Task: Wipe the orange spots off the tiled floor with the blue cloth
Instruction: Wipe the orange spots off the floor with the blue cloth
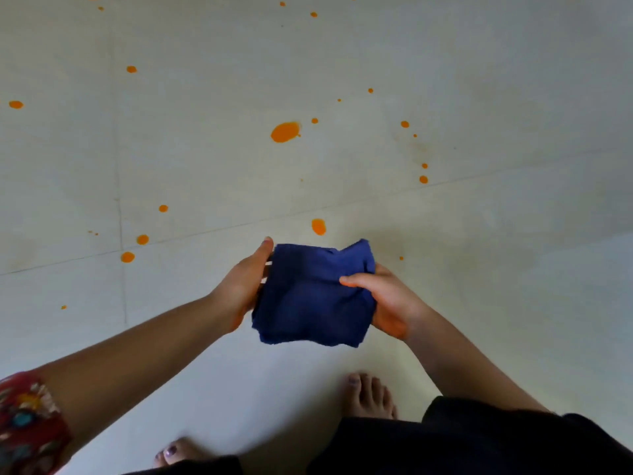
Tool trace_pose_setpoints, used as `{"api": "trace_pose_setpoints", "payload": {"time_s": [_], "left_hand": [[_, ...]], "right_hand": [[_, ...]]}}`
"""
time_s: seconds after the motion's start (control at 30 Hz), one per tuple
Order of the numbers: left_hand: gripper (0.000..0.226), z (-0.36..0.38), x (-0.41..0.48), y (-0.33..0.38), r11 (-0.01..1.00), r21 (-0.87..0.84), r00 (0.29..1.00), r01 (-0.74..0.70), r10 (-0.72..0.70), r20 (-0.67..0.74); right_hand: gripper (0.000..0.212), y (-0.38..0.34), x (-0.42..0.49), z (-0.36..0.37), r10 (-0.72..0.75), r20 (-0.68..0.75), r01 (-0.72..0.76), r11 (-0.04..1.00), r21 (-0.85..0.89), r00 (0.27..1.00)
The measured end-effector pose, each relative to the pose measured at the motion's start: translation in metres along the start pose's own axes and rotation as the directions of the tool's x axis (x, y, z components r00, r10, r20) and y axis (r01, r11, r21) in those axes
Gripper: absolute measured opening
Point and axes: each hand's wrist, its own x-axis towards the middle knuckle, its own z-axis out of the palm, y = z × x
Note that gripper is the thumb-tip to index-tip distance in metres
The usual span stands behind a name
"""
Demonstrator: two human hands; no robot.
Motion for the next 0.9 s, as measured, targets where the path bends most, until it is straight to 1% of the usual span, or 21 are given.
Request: {"api": "trace_pose_setpoints", "payload": {"time_s": [0.03, 0.07, 0.1, 0.13, 0.17, 0.2, 0.27, 0.3, 0.33, 0.37, 0.4, 0.43, 0.47, 0.5, 0.53, 0.57, 0.6, 0.67, 0.77, 0.83, 0.9], "left_hand": [[0.035, 0.001, 0.007, -0.006, 0.991, 0.126, 0.998, -0.051, 0.048, 0.032], [0.029, 0.001, 0.014, -0.012, 0.96, 0.257, 0.993, -0.11, 0.097, 0.063], [0.024, 0.002, 0.021, -0.018, 0.911, 0.378, 0.986, -0.162, 0.134, 0.098], [0.02, 0.002, 0.027, -0.023, 0.86, 0.469, 0.979, -0.202, 0.158, 0.131], [0.019, 0.002, 0.031, -0.026, 0.812, 0.534, 0.971, -0.235, 0.173, 0.163], [0.019, 0.001, 0.036, -0.029, 0.758, 0.594, 0.963, -0.269, 0.191, 0.193], [0.027, 0.003, 0.043, -0.029, 0.575, 0.738, 0.936, -0.353, 0.219, 0.277], [0.034, 0.002, 0.046, -0.028, 0.47, 0.795, 0.923, -0.383, 0.225, 0.312], [0.039, 0.002, 0.049, -0.027, 0.381, 0.832, 0.913, -0.404, 0.226, 0.339], [0.042, 0.001, 0.051, -0.027, 0.317, 0.853, 0.905, -0.416, 0.233, 0.355], [0.043, 0.0, 0.053, -0.028, 0.275, 0.863, 0.899, -0.423, 0.247, 0.362], [0.044, -0.001, 0.055, -0.031, 0.258, 0.868, 0.894, -0.424, 0.273, 0.355], [0.046, -0.002, 0.057, -0.035, 0.254, 0.872, 0.891, -0.419, 0.301, 0.34], [0.048, -0.002, 0.06, -0.039, 0.259, 0.874, 0.887, -0.411, 0.336, 0.318], [0.05, -0.002, 0.064, -0.044, 0.258, 0.877, 0.877, -0.407, 0.38, 0.295], [0.053, -0.002, 0.07, -0.047, 0.244, 0.88, 0.858, -0.407, 0.433, 0.277], [0.056, -0.001, 0.075, -0.051, 0.23, 0.889, 0.841, -0.395, 0.481, 0.249], [0.062, 0.0, 0.087, -0.06, 0.236, 0.905, 0.812, -0.353, 0.557, 0.172], [0.072, 0.004, 0.095, -0.077, 0.339, 0.898, 0.811, -0.28, 0.584, 0.032], [0.086, 0.006, 0.095, -0.087, 0.355, 0.902, 0.829, -0.247, 0.559, 0.007], [0.096, 0.006, 0.095, -0.095, 0.331, 0.913, 0.844, -0.238, 0.536, 0.025]], "right_hand": [[0.039, -0.001, -0.008, -0.011, -0.075, -0.045, 0.073, 0.996, -0.041, 0.996], [0.043, -0.003, -0.016, -0.027, -0.194, -0.085, 0.182, 0.975, -0.129, 0.977], [0.046, -0.007, -0.026, -0.041, -0.337, -0.128, 0.292, 0.915, -0.28, 0.933], [0.049, -0.011, -0.034, -0.054, -0.468, -0.163, 0.351, 0.813, -0.465, 0.868], [0.055, -0.013, -0.041, -0.066, -0.571, -0.177, 0.346, 0.685, -0.641, 0.802], [0.061, -0.013, -0.047, -0.075, -0.642, -0.182, 0.29, 0.557, -0.778, 0.745], [0.065, -0.003, -0.053, -0.087, -0.736, -0.139, 0.119, 0.286, -0.951, 0.662], [0.065, 0.008, -0.052, -0.09, -0.727, -0.104, 0.024, 0.164, -0.986, 0.679], [0.065, 0.021, -0.05, -0.093, -0.658, -0.1, -0.047, 0.098, -0.994, 0.746], [0.063, 0.035, -0.048, -0.093, -0.553, -0.117, -0.09, 0.074, -0.993, 0.825], [0.06, 0.048, -0.046, -0.092, -0.449, -0.133, -0.111, 0.074, -0.991, 0.883], [0.058, 0.06, -0.044, -0.09, -0.385, -0.142, -0.111, 0.102, -0.989, 0.912], [0.059, 0.071, -0.042, -0.089, -0.374, -0.16, -0.114, 0.142, -0.983, 0.913], [0.06, 0.08, -0.037, -0.091, -0.41, -0.188, -0.125, 0.175, -0.977, 0.892], [0.06, 0.088, -0.029, -0.095, -0.466, -0.224, -0.157, 0.18, -0.971, 0.856], [0.06, 0.095, -0.022, -0.1, -0.514, -0.256, -0.211, 0.146, -0.967, 0.819], [0.061, 0.103, -0.013, -0.105, -0.533, -0.271, -0.266, 0.088, -0.96, 0.802], [0.063, 0.119, 0.002, -0.116, -0.527, -0.268, -0.318, -0.005, -0.948, 0.807], [0.057, 0.131, 0.007, -0.131, -0.543, -0.201, -0.292, -0.087, -0.952, 0.815], [0.056, 0.123, 0.008, -0.145, -0.559, -0.199, -0.296, -0.088, -0.951, 0.805], [0.062, 0.1, 0.024, -0.156, -0.586, -0.294, -0.365, -0.003, -0.931, 0.755]]}}
